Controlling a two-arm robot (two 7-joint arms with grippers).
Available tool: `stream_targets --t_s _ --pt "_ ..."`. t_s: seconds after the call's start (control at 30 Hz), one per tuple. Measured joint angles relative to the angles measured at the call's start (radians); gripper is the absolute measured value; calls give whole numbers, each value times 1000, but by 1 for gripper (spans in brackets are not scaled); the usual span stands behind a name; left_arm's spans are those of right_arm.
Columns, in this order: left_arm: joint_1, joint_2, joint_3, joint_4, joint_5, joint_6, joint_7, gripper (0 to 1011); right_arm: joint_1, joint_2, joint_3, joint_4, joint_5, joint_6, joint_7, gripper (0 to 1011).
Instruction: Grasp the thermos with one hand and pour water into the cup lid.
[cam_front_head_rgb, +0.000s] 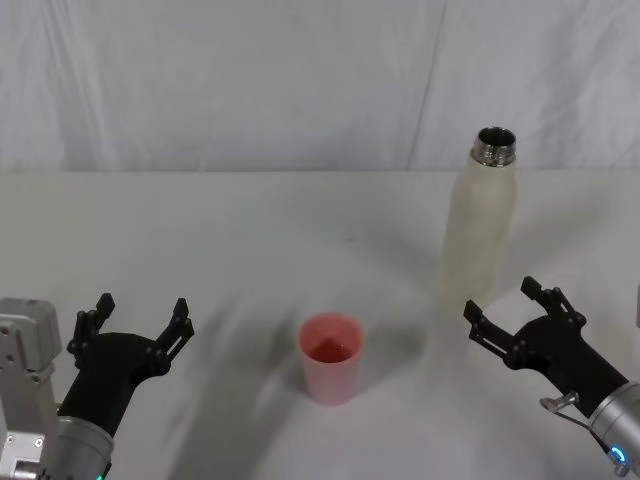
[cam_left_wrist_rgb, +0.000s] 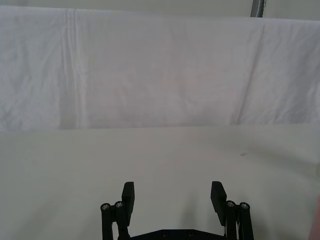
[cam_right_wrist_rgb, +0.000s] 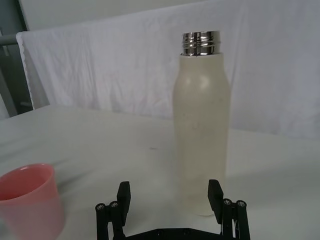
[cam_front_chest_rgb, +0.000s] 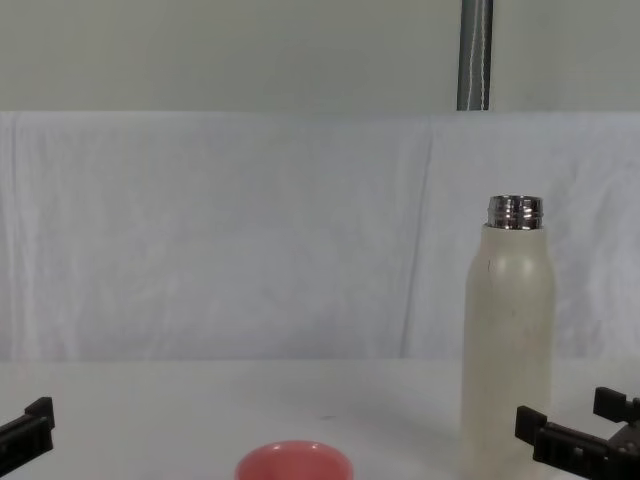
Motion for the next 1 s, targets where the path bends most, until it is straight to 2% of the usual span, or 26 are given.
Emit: stream_targets --t_s 0.2,1.0 --pt "0 0 0 0 0 0 0 1001 9 3 -13 13 1 -7 9 1000" --pt "0 0 0 0 0 0 0 1001 7 1 -10 11 -1 -6 6 1000"
